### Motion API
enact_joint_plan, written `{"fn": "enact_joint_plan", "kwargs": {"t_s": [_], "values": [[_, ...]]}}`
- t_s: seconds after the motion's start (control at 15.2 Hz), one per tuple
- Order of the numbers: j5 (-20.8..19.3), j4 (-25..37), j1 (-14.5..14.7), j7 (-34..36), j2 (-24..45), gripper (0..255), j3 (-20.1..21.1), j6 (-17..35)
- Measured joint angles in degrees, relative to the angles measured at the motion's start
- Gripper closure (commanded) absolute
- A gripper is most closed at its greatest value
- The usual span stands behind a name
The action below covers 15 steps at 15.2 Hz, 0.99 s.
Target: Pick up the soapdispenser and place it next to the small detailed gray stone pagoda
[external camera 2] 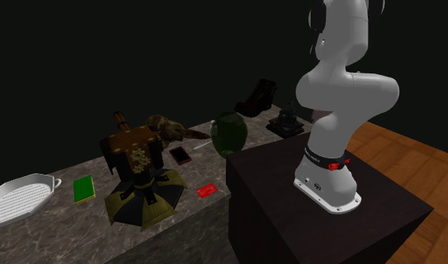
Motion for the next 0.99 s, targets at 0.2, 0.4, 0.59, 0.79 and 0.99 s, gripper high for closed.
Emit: {"fn": "enact_joint_plan", "kwargs": {"t_s": [0.2,0.4,0.59,0.79,0.99], "values": [[0.44,-0.14,-0.21,-0.21,1.45,255,0.37,1.57],[0.83,0.08,-0.41,-0.32,2.92,255,0.73,2.82],[1.25,0.46,-0.71,-0.51,4.64,255,1.13,4.16],[1.47,0.87,-0.90,-0.60,5.66,255,1.35,4.76],[1.50,0.87,-0.90,-0.59,5.77,255,1.39,4.88]]}}
